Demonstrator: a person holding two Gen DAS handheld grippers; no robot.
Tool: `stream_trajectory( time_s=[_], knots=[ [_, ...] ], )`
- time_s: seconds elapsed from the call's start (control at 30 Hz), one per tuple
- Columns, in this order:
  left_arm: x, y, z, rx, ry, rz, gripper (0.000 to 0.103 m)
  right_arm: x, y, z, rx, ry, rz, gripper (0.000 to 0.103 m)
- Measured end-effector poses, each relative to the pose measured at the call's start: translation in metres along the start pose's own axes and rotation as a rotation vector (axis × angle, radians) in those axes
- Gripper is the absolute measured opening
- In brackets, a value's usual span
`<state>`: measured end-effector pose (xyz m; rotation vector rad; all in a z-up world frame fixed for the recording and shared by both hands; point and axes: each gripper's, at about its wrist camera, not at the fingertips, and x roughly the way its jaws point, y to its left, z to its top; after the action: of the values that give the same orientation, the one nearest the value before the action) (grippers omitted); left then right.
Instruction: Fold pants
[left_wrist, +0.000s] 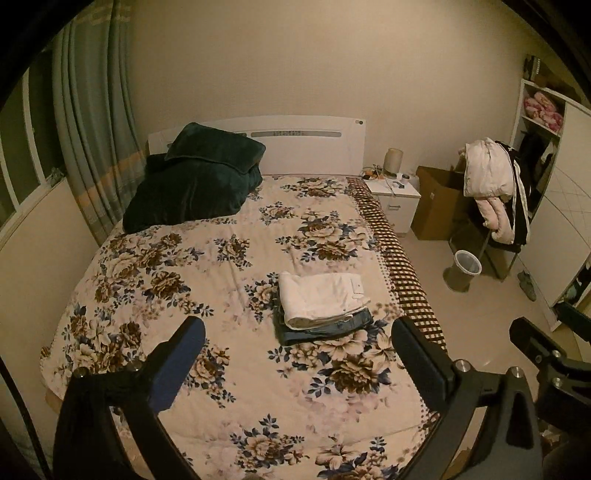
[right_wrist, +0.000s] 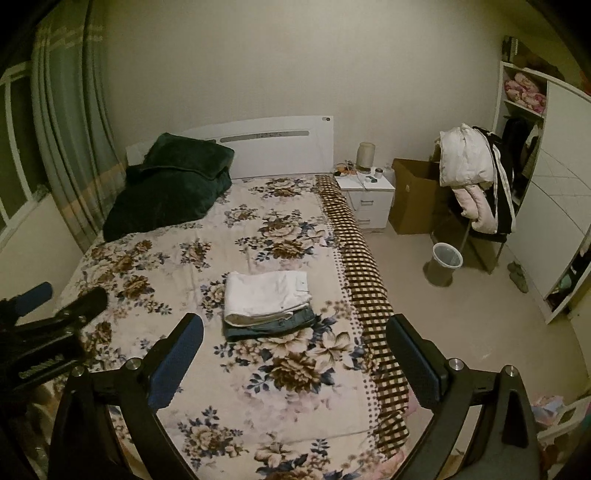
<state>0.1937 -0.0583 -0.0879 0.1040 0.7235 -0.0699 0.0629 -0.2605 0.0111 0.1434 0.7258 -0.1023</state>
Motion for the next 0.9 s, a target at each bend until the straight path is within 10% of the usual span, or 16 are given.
stream_trajectory(
  time_s=[0.9],
  knots=[
    [0.062,-0.011,0.009,0.018,0.046,0.082,0.103,0.118,-0.009,0.017,0.018,0.018,-0.041,0.102]
  ],
)
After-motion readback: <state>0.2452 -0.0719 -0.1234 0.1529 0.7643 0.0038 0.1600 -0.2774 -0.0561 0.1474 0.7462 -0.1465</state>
